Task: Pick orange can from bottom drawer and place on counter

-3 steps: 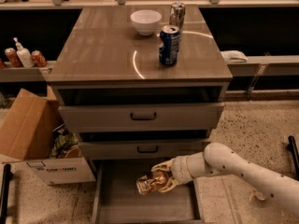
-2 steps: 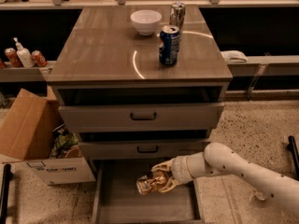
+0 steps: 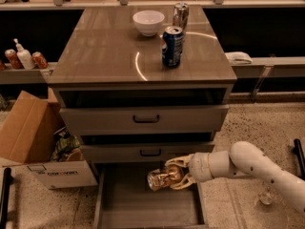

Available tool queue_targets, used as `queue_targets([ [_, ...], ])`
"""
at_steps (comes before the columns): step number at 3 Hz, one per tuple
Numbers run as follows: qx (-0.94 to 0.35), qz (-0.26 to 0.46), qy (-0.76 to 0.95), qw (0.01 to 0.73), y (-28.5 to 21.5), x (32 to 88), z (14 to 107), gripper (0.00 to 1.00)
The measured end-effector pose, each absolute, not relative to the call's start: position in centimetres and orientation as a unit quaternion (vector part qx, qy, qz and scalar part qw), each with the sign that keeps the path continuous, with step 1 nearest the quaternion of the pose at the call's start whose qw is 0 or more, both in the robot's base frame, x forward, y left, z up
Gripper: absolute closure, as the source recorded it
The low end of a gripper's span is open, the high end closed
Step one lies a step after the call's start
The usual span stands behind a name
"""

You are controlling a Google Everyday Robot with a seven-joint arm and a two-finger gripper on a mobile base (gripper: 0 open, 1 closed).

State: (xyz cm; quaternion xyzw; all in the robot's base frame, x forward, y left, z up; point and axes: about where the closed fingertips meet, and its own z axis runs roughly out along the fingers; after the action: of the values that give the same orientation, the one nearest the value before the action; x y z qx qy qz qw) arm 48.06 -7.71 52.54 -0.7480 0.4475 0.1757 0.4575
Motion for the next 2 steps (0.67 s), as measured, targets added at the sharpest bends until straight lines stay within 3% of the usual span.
queue_targets([
  [2,-0.736,0.151,0.452,0.481,-11.3,51.0,62.2,1.0],
])
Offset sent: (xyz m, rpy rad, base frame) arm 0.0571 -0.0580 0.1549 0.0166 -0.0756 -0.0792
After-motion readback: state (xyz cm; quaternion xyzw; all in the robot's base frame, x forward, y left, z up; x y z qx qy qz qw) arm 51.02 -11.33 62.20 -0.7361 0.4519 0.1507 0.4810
